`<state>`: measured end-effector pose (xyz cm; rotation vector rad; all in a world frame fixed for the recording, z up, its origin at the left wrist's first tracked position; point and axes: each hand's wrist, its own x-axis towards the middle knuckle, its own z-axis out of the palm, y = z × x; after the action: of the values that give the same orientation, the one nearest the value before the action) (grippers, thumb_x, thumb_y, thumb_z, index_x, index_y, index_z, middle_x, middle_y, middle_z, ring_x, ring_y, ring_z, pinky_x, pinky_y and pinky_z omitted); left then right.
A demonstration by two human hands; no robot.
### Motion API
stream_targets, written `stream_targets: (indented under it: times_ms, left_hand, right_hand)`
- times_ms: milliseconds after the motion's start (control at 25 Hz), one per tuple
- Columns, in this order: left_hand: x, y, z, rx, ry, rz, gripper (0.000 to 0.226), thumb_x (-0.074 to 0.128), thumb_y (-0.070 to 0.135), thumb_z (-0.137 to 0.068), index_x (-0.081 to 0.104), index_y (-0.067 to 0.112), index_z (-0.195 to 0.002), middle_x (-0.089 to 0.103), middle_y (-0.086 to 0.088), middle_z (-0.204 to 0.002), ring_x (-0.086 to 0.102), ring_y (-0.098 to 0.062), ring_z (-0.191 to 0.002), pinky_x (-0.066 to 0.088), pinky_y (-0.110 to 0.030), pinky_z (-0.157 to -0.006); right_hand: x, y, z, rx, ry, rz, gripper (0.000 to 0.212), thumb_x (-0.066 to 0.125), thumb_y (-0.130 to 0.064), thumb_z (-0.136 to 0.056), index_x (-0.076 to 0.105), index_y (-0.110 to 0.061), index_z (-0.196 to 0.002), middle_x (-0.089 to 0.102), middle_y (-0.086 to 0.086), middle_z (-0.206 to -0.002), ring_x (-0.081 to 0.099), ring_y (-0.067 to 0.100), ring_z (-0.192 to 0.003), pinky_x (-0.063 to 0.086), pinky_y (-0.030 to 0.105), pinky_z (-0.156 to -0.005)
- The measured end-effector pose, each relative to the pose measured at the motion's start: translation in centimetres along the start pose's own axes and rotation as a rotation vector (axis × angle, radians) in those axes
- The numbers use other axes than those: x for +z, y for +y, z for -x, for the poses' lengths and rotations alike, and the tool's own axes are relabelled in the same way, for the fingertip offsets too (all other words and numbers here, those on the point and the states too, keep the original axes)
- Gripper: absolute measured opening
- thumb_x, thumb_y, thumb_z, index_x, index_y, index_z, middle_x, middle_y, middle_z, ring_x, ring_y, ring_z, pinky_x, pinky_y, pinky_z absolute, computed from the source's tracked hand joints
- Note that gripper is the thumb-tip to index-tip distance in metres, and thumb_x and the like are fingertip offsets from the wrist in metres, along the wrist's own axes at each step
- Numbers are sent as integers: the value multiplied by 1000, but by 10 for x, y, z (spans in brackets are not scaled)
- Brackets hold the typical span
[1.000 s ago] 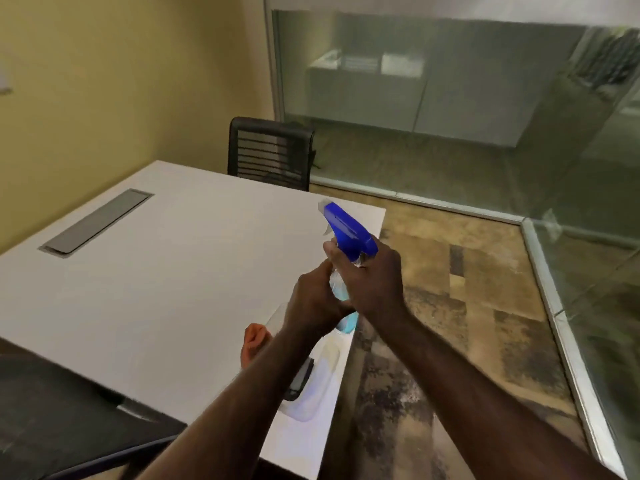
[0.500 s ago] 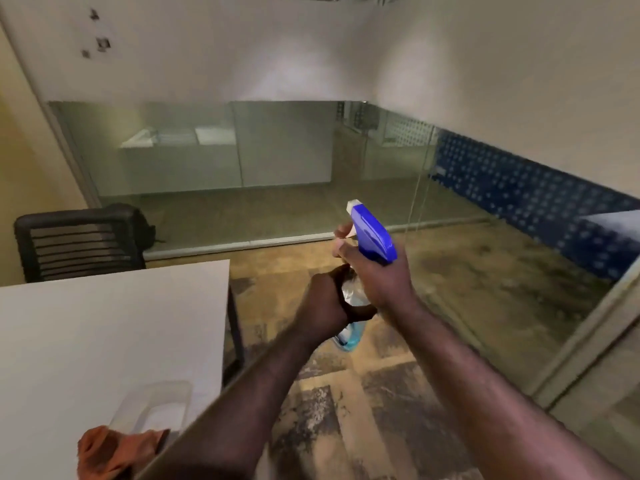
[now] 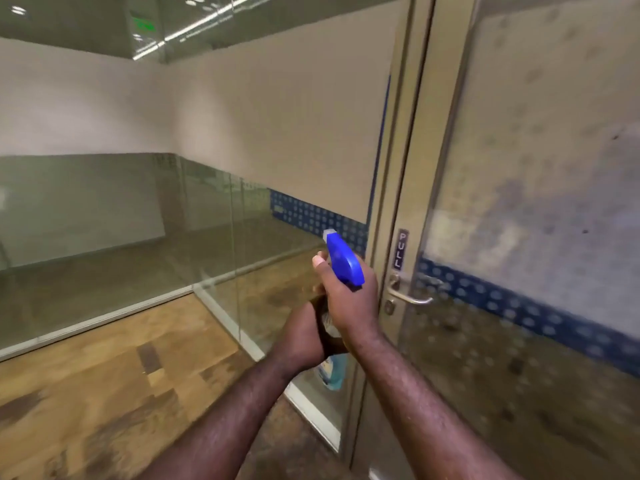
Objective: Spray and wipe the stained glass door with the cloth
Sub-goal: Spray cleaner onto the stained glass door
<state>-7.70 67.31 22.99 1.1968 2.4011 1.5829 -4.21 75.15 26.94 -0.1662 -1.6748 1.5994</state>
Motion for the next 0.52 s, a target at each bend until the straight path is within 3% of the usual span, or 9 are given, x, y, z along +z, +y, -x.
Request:
stream_targets:
  times_ms: [80, 160, 240, 400, 520]
  left_hand:
    - [46, 19, -24, 52, -59, 10, 38, 79, 17, -66, 65, 17, -101, 64, 19, -78, 64, 6, -77, 42, -5, -61]
    - [85, 39, -44, 102, -113, 49, 26, 69, 24, -69, 65, 26, -95, 71, 8, -87, 67, -8, -88, 54, -22, -71]
    - [120, 55, -63, 158, -194, 94, 25, 65, 25, -73, 63, 35, -97, 72, 5, -99, 66, -10, -97, 56, -33, -83]
    - [164, 80, -95, 266, -358, 90, 32, 67, 33, -68, 66, 32, -99, 70, 16, -92, 65, 1, -92, 55, -25, -77]
    - [180, 93, -124, 306, -446, 118, 42, 73, 37, -61, 66, 28, -102, 69, 22, -90, 64, 6, -90, 50, -15, -72]
  right_hand:
    - [-48, -1, -17, -39, 111, 72, 21, 73, -23, -84, 61, -25, -67, 51, -13, -55, 46, 4, -51, 44, 19, -55]
    - [-90, -1, -28, -107, 220, 174, 21, 71, -27, -85, 58, -24, -68, 51, -11, -56, 46, 5, -53, 43, 23, -56]
    - [-127, -1, -38, -166, 333, 261, 22, 68, -31, -87, 57, -20, -71, 53, -5, -59, 48, 7, -55, 45, 27, -58]
    - [-179, -4, -60, -200, 457, 355, 22, 66, -35, -89, 57, -19, -77, 56, -2, -61, 49, 6, -54, 46, 25, -58]
    - [-206, -9, -88, -187, 509, 409, 19, 68, -33, -88, 57, -21, -77, 55, -4, -61, 50, 10, -56, 50, 31, -62]
